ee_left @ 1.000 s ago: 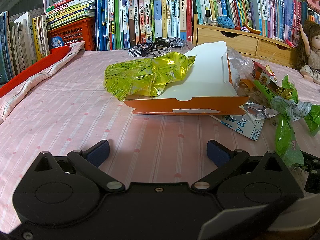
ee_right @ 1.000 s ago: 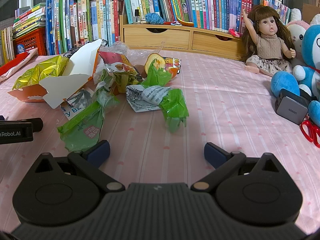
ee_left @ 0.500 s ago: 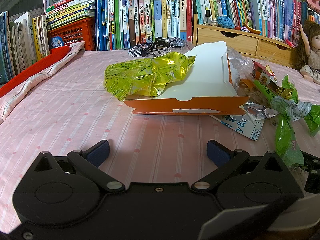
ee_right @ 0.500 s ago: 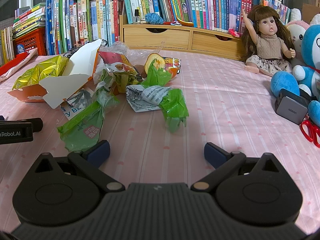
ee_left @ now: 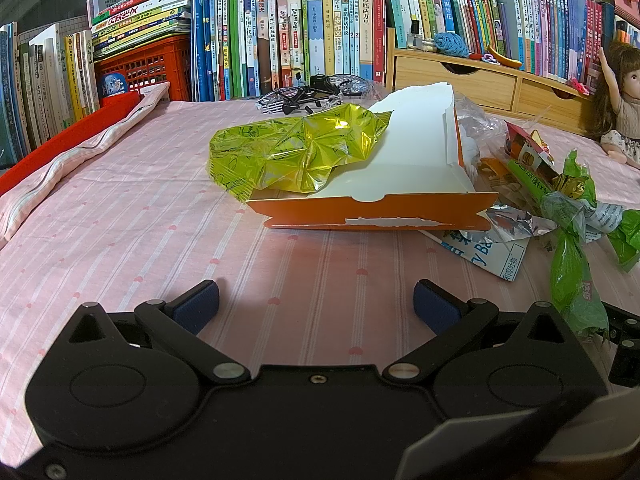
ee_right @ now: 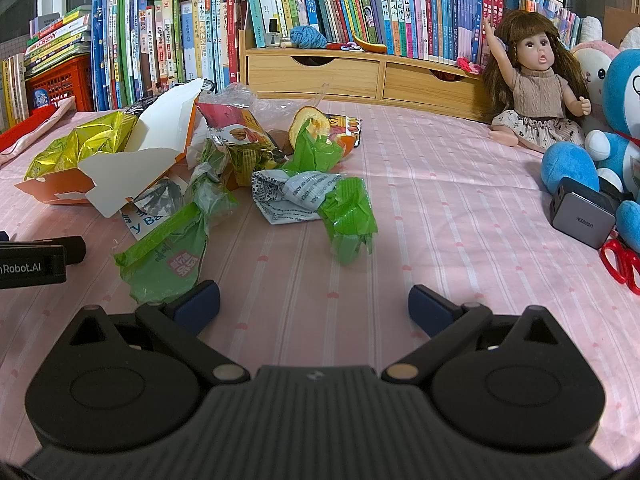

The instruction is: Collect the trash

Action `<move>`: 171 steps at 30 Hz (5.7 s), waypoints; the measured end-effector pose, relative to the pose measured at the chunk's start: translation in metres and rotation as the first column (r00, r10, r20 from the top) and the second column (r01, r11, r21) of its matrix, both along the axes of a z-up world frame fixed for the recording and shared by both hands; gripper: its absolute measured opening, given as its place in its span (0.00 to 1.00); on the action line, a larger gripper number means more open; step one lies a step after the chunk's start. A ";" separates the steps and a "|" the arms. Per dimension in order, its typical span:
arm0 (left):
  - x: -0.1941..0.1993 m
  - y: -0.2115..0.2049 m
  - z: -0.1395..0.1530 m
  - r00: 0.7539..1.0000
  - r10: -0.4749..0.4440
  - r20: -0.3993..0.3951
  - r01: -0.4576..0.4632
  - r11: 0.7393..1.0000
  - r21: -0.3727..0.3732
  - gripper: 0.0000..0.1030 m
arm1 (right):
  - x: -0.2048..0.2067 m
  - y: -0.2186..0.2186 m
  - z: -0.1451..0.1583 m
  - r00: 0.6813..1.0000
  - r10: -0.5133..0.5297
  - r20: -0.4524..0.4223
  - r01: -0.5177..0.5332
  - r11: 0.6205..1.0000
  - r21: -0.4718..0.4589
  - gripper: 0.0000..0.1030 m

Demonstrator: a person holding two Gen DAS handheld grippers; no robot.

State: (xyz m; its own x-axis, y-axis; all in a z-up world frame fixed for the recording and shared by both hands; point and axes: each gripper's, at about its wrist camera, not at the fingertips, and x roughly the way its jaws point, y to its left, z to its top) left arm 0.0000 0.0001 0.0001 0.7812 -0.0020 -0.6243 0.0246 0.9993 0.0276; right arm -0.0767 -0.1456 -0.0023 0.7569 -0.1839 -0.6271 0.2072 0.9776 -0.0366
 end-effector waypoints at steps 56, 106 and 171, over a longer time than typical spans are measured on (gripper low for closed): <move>0.000 0.000 0.000 1.000 -0.001 0.000 0.001 1.000 -0.002 1.00 | 0.003 -0.003 0.002 1.000 -0.001 -0.004 0.001 1.000 0.009 1.00; -0.069 0.059 0.060 0.989 -0.125 0.077 0.147 0.892 -0.427 0.49 | -0.060 0.012 0.035 0.943 0.315 0.106 -0.329 0.931 0.157 0.71; -0.238 0.088 0.123 0.885 -0.353 0.304 0.425 0.879 -0.216 0.08 | -0.167 0.033 0.064 0.914 0.377 0.151 -0.399 0.903 0.158 0.32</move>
